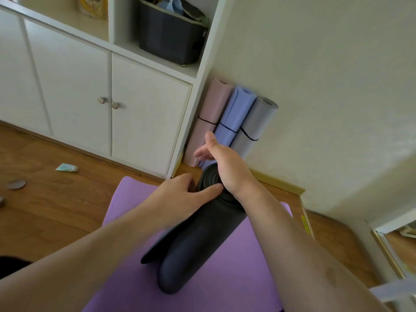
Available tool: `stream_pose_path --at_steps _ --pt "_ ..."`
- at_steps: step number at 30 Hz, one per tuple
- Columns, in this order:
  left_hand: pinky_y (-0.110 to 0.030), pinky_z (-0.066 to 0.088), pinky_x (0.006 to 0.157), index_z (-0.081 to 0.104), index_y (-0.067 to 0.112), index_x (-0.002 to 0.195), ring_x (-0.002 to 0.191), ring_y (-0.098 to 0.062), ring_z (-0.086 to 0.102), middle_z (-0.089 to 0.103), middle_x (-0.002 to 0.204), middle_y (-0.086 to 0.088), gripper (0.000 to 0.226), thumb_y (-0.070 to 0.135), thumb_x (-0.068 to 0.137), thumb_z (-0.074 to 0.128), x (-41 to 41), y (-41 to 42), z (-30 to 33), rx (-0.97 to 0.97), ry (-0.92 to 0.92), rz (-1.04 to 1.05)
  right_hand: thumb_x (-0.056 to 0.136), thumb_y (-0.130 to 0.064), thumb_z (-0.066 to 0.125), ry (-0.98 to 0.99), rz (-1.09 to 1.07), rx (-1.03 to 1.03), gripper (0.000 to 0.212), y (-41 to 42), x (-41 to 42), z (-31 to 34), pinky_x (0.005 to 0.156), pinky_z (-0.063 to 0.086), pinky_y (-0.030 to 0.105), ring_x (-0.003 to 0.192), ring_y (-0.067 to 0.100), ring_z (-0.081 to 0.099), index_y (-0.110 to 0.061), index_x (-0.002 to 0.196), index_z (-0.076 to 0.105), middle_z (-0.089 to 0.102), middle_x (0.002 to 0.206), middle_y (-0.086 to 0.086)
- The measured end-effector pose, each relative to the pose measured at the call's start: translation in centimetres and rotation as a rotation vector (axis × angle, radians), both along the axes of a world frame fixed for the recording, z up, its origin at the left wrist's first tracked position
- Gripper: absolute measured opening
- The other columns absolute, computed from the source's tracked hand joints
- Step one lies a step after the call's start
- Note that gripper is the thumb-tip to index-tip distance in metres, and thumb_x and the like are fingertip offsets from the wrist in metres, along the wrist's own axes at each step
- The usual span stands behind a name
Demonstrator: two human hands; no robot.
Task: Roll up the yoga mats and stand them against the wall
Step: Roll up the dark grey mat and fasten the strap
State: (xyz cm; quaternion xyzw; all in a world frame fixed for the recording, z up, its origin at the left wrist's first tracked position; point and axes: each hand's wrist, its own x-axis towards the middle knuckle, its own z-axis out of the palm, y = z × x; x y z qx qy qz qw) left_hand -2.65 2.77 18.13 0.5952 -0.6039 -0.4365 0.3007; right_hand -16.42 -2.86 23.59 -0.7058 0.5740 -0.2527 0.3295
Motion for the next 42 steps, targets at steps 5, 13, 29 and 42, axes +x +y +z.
stream_pose_path --at_steps 5,13,29,42 --pt "-0.040 0.047 0.065 0.056 0.016 0.081 0.067 -0.020 0.053 0.051 0.067 0.002 0.081 0.093 0.058 0.063 -0.7 -0.7 -0.6 0.012 0.124 0.123 0.112 -0.055 0.032 -0.197 -0.015 -0.038 0.061 -0.8 -1.2 0.7 0.098 0.043 0.026 0.113 0.008 0.068 -0.019 0.105 0.080 0.078 0.114 -0.003" --pt "-0.038 0.043 0.067 0.050 0.019 0.079 0.066 -0.020 0.047 0.045 0.067 0.001 0.080 0.094 0.055 0.063 -0.4 -1.1 -0.7 0.027 0.167 0.119 0.110 -0.053 0.028 0.192 -0.108 -0.210 0.051 -2.2 -2.4 4.6 0.084 0.048 0.028 0.102 0.009 0.064 -0.024 0.100 0.068 0.069 0.103 -0.010" --pt "-0.041 0.059 0.087 0.040 0.029 0.115 0.095 -0.011 0.062 0.064 0.105 0.009 0.073 0.053 0.070 0.092 0.8 0.2 -1.0 -0.056 -0.244 -0.235 0.110 -0.057 0.019 0.646 -0.088 -0.130 0.065 -2.0 -2.6 -0.9 0.076 0.045 0.043 0.080 0.027 0.061 -0.018 0.076 0.057 0.063 0.083 0.004" --pt "-0.035 0.061 0.070 0.059 0.033 0.085 0.075 -0.013 0.068 0.067 0.083 0.007 0.019 0.023 0.099 0.066 1.6 -0.4 0.6 -0.235 -0.166 -0.008 0.113 -0.041 0.023 0.700 -0.164 -0.210 0.050 -2.4 -2.1 0.0 0.072 0.039 0.039 0.076 0.030 0.053 -0.012 0.098 0.061 0.060 0.084 0.008"
